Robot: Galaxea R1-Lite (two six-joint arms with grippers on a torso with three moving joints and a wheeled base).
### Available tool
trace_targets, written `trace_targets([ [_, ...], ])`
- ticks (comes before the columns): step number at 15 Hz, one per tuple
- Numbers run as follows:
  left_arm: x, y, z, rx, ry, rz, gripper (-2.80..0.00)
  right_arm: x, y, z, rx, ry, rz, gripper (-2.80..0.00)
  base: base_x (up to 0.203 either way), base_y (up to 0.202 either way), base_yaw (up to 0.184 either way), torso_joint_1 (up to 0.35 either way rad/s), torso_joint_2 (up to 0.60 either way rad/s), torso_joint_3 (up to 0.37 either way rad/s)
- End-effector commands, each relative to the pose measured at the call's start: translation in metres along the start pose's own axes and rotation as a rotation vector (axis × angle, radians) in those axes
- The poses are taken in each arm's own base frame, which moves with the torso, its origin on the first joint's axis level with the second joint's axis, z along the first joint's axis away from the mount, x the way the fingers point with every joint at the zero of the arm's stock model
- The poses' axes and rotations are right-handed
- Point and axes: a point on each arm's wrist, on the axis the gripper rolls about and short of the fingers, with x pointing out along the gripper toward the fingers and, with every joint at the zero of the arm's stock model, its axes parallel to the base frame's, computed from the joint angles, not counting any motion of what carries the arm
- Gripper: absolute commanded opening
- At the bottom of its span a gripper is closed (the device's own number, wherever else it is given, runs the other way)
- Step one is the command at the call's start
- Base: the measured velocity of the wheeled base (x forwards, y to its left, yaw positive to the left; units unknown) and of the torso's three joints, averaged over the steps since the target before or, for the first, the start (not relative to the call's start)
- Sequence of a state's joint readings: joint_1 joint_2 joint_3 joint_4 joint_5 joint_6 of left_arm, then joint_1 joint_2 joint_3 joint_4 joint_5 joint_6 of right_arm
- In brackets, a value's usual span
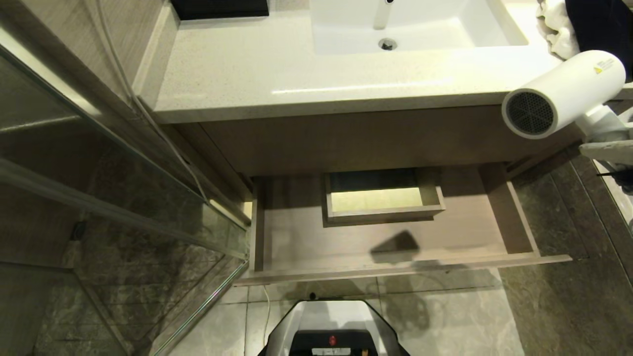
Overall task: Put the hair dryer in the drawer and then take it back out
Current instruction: Put it into the drawer
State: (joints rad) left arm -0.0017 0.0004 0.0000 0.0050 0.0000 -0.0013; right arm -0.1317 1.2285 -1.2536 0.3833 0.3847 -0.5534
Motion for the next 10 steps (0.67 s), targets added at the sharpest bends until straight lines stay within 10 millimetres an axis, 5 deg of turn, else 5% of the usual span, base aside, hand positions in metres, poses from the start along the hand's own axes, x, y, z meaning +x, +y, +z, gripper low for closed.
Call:
trace_targets([
  [1,0.000,0.000,0.000,0.000,0.001,0.000,-2.80,-0.001,0.001,-0.001,0.000,0.010,-0.010,-2.80,0.000,0.000,0.000,-0.119,-0.07,-0.183],
  [10,0.000,0.000,0.000,0.000,0.001,0.000,-2.80,0.000,0.009,-0.015,0.032,0.046,0.005,-2.80,0.000,0.000,0.000,-0.176,0.28,0.102],
])
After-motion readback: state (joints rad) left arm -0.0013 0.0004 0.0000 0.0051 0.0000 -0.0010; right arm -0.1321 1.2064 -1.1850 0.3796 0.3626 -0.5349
